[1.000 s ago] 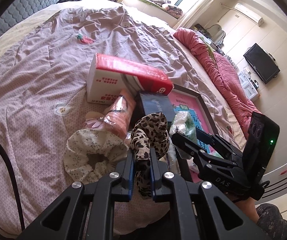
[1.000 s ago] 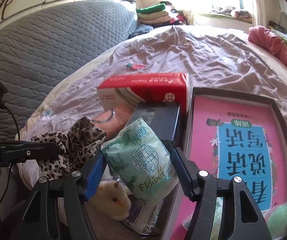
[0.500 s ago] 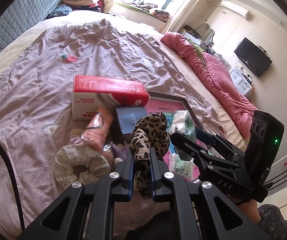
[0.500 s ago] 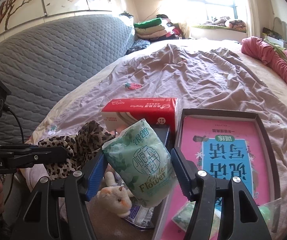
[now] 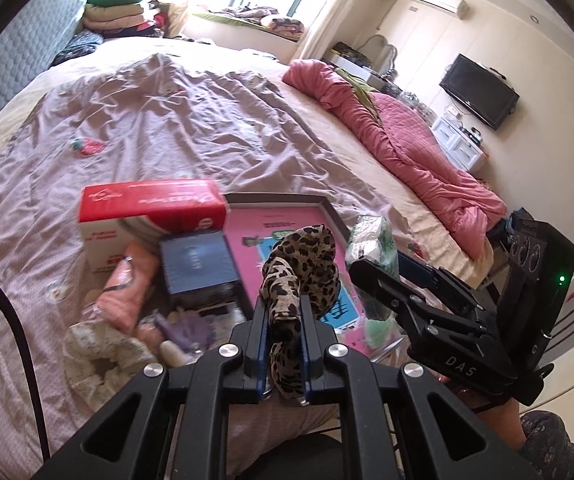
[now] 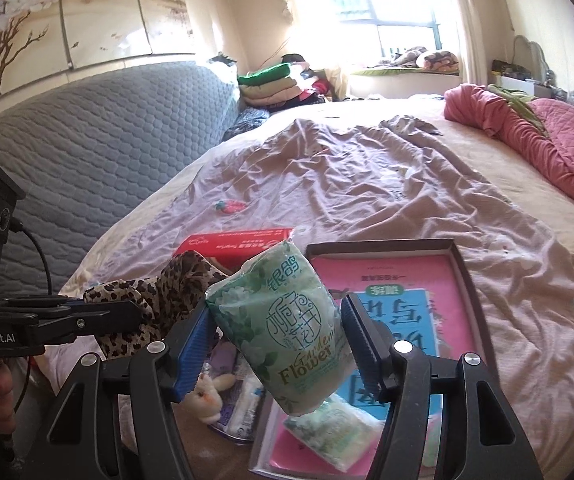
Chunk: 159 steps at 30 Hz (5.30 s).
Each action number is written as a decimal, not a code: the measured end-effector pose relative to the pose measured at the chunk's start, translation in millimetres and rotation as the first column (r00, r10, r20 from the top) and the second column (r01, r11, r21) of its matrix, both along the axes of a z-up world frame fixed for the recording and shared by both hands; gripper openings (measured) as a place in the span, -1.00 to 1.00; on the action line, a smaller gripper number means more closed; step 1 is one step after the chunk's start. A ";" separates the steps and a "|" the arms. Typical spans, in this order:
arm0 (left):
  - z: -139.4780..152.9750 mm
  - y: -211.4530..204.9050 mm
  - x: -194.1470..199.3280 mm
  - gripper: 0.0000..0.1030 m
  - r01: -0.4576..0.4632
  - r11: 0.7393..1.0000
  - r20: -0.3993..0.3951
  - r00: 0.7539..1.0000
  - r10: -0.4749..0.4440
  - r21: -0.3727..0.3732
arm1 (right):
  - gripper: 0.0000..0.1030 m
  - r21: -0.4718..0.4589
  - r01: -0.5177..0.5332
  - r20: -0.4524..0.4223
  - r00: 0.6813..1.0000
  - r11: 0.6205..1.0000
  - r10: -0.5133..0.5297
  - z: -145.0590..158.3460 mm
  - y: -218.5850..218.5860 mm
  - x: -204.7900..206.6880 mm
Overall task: Organize soft objects
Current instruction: 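Carry the scrunchie with the left tool while the right tool carries the tissue pack over the pink tray, then lower the leopard scrunchie onto the tray and open the left tool while the right tool releases the tissue pack, then move both open tools back from the tray toward the pile of soft items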
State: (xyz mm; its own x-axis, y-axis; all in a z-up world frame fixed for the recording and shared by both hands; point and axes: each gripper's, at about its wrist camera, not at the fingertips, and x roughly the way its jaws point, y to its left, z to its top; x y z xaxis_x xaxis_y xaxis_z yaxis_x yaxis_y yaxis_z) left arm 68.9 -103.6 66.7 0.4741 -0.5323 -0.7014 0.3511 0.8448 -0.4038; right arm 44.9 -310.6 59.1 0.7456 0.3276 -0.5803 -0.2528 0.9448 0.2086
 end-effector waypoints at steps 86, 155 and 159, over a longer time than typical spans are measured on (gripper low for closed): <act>-125.2 -104.6 85.6 -0.37 0.038 0.984 -0.225 0.974 0.002 0.174 | 0.36 -0.141 0.149 -0.278 0.943 0.979 -0.183 -108.8 -56.8 0.2; -33.5 -47.7 19.1 0.75 -0.032 0.948 -0.097 0.993 0.066 0.318 | 0.56 -0.170 0.274 -0.093 0.952 0.946 -0.292 4.4 -37.3 -26.4; -25.1 -31.5 15.1 0.76 -0.067 0.945 -0.083 0.992 0.098 0.321 | 0.56 -0.169 0.246 -0.072 0.963 0.955 -0.260 14.1 -22.7 -28.0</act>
State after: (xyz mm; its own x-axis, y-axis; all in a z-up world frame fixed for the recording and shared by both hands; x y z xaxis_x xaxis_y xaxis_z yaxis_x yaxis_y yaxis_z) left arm 84.1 -135.1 41.6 0.4286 -0.2372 -0.8718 0.2477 0.9588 -0.1391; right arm 17.0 -333.3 73.3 0.7332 0.0345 -0.6792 0.0122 0.9979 0.0639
